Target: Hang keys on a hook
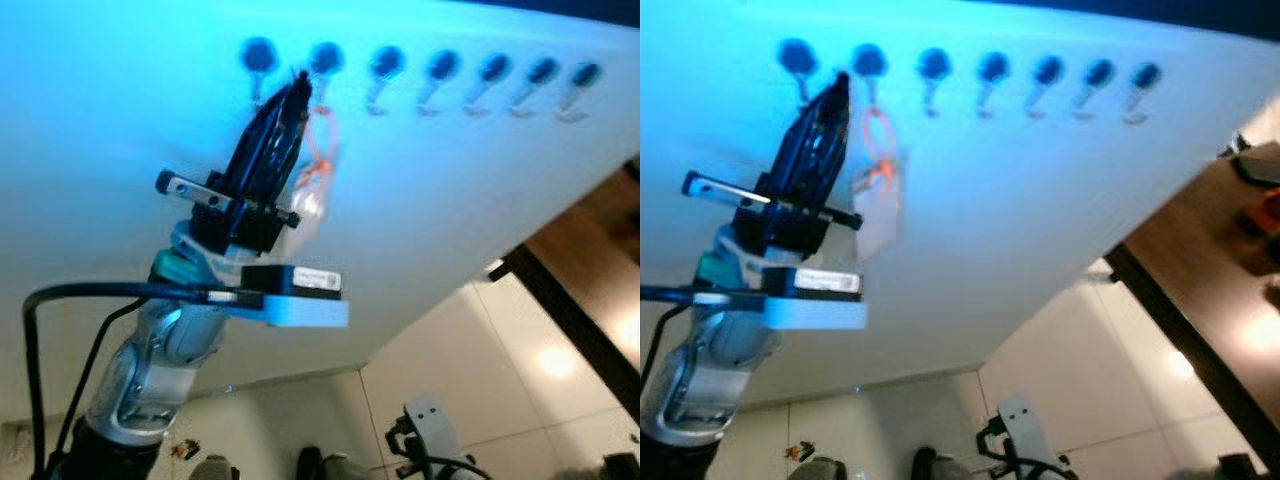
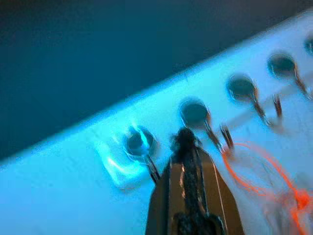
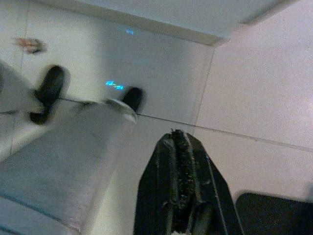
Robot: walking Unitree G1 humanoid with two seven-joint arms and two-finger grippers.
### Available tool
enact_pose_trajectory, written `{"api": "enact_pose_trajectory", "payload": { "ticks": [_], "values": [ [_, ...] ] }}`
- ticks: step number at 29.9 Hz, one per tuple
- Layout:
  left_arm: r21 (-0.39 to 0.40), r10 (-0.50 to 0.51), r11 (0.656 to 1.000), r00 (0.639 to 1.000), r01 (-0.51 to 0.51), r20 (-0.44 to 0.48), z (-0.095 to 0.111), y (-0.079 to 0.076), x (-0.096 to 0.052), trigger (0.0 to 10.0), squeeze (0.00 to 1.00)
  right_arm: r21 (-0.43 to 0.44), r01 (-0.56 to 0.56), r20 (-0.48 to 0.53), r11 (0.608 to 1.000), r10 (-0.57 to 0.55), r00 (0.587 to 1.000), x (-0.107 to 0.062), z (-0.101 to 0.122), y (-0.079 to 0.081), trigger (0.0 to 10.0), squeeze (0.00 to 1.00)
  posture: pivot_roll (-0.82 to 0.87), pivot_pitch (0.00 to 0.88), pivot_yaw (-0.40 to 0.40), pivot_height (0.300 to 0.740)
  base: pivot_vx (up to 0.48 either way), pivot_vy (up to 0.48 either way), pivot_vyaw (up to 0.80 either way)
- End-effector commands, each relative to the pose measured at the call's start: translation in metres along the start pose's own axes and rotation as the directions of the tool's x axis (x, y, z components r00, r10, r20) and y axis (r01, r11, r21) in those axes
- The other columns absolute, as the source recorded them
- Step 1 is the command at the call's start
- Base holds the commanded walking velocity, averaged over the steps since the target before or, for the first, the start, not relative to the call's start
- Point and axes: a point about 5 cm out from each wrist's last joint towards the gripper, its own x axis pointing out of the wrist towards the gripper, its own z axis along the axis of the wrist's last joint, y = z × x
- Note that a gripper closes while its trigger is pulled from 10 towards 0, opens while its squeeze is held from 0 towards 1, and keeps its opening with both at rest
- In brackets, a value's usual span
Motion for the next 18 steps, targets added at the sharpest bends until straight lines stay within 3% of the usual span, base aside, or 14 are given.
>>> {"api": "enact_pose_trajectory", "payload": {
  "ticks": [1,11,18],
  "values": [
    [0.004,0.009,1.000,1.000,-0.009,0.010,0.003,-0.001,-0.001,10.0,0.00,0.018,0.018,-0.078,1.000,-0.016,0.997,-0.009,-0.024,-0.003,10.0,0.00,0.03,0.171,-0.097,0.740,0.000,0.000,0.00],
    [0.039,0.031,0.999,0.999,-0.032,0.037,0.005,0.000,-0.002,10.0,0.00,0.012,0.004,-0.099,1.000,-0.002,0.995,-0.011,-0.030,0.001,10.0,0.00,0.04,0.172,-0.097,0.740,0.000,0.000,0.00],
    [0.073,0.076,0.994,0.995,-0.081,0.070,0.008,0.017,0.004,10.0,0.00,0.006,0.003,-0.105,1.000,-0.002,0.995,-0.011,-0.030,0.001,10.0,0.00,0.04,0.180,-0.101,0.740,0.000,0.000,0.00]
  ]
}}
